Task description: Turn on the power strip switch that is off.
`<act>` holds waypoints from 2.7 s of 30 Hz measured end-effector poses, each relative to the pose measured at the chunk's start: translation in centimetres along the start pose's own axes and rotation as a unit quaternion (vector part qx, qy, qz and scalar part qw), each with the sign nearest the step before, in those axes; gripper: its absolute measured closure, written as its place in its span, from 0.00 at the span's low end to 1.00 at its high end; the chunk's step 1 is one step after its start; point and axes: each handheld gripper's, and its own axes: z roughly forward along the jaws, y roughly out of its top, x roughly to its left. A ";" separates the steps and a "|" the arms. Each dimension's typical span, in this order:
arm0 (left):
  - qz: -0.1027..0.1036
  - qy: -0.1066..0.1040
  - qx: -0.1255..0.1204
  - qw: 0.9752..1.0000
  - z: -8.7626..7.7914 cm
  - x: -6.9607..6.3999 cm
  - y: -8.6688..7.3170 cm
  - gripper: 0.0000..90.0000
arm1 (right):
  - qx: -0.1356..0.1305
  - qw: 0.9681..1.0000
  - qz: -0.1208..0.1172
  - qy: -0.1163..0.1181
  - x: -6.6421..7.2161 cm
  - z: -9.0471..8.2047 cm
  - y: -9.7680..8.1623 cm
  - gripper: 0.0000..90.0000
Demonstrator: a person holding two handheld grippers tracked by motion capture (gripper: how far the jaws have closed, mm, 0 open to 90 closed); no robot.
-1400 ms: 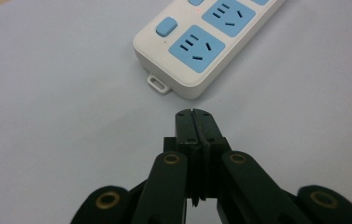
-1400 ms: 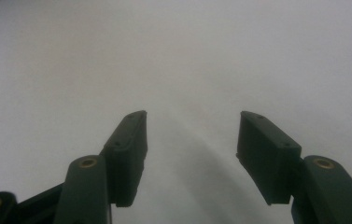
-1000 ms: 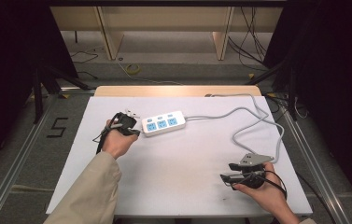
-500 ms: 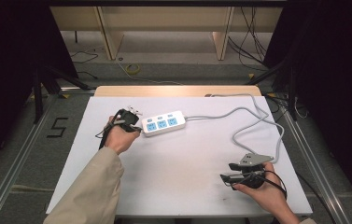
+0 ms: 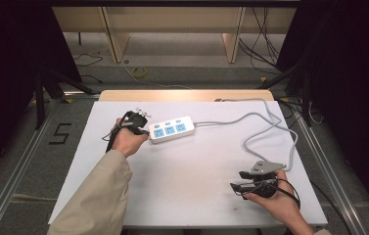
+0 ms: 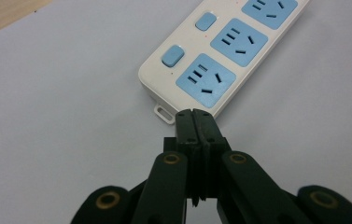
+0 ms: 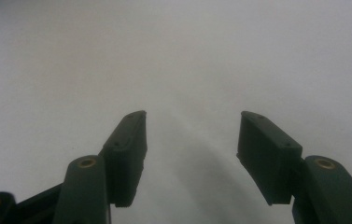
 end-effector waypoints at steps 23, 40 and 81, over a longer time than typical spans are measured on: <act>0.017 0.012 -0.002 1.000 0.4 0.2 1.1 1.00 | 0.000 1.000 0.000 0.003 0.0 0.1 0.0 0.48; 0.029 0.019 -0.002 0.999 0.9 0.7 1.4 1.00 | 0.000 1.000 0.002 0.003 -0.1 0.1 0.1 0.48; 0.054 0.011 0.005 0.998 2.3 0.4 4.3 1.00 | -0.001 1.000 0.003 0.003 -0.1 0.1 0.1 0.48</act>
